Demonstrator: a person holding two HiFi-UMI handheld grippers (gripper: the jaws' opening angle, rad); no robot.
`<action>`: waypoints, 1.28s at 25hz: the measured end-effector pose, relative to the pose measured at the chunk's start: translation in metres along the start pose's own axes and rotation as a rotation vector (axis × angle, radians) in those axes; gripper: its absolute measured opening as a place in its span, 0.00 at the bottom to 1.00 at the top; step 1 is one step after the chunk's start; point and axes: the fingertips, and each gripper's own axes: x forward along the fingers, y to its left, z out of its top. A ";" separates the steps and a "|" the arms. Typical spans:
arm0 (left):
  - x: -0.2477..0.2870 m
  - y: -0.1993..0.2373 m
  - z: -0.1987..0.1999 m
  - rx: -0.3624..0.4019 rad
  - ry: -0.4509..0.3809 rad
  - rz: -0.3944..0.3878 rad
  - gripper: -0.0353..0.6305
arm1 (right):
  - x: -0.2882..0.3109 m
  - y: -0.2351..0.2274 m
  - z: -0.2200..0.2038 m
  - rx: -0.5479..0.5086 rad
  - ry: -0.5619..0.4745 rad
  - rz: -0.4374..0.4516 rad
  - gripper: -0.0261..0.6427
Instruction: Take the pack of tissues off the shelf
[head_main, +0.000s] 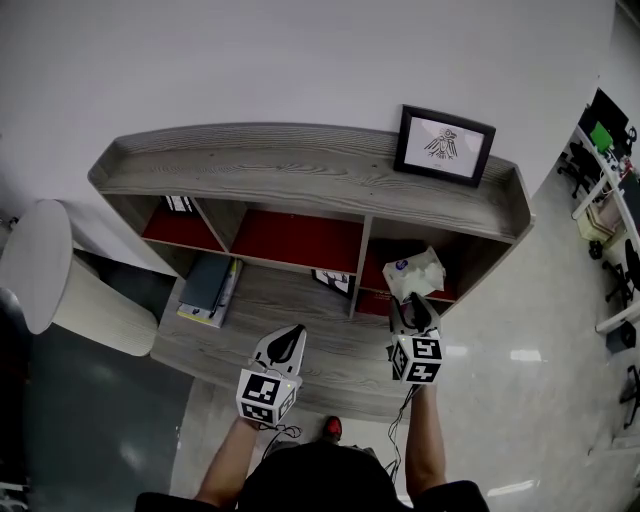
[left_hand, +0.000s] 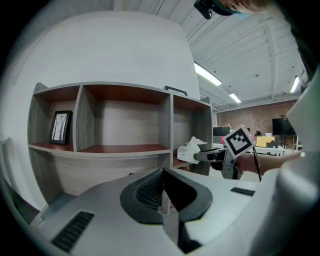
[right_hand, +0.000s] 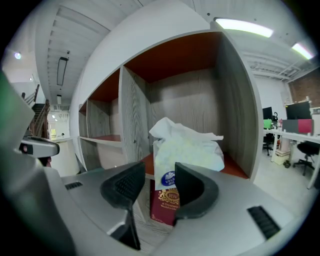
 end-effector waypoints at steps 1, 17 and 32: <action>0.001 0.001 0.000 -0.002 0.001 0.001 0.06 | 0.001 -0.001 0.000 0.000 0.002 -0.006 0.33; 0.001 0.002 -0.003 -0.004 0.007 0.005 0.06 | 0.001 -0.013 -0.002 0.011 0.013 -0.062 0.10; -0.025 -0.001 0.001 -0.009 -0.027 -0.003 0.06 | -0.040 0.004 0.036 -0.049 -0.088 -0.072 0.08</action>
